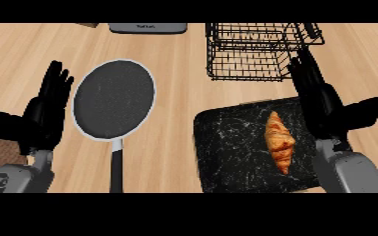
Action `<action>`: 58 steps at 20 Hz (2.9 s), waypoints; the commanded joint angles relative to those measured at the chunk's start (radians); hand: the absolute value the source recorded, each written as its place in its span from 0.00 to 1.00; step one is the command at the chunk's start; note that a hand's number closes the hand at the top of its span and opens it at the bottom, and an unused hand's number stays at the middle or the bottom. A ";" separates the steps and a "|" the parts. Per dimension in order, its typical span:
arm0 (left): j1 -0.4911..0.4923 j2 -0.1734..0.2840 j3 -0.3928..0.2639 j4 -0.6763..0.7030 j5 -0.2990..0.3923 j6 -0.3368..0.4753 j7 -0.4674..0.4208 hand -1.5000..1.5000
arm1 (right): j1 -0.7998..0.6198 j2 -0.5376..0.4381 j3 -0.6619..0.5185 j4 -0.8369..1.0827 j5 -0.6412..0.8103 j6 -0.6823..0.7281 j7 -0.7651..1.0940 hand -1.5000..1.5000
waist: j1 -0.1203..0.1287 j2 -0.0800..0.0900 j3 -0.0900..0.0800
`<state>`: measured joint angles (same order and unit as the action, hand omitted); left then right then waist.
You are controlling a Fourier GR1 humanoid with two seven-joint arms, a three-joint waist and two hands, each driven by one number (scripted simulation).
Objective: Pick the croissant from the tray and place it in the tiered basket
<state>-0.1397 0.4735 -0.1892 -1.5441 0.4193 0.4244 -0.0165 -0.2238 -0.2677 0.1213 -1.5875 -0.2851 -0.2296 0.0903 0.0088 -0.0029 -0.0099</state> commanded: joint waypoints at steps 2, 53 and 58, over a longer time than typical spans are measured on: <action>-0.023 -0.029 -0.045 -0.033 -0.084 0.032 0.006 0.50 | -0.084 -0.111 -0.088 -0.012 -0.100 0.181 0.034 1.00 | -0.009 0.003 0.011; -0.056 -0.212 -0.176 0.045 -0.316 0.039 0.013 0.50 | -0.501 -0.544 0.430 -0.472 0.039 1.034 0.923 0.00 | -0.008 0.001 0.008; -0.076 -0.187 -0.139 0.025 -0.322 0.031 0.071 0.50 | -0.463 -0.583 0.462 -0.517 0.048 1.028 0.961 0.00 | -0.011 -0.001 0.009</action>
<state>-0.2020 0.2825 -0.3392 -1.5118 0.1162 0.4469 0.0186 -0.6771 -0.8331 0.5674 -2.0870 -0.2230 0.7314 0.9128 0.0001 -0.0030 -0.0017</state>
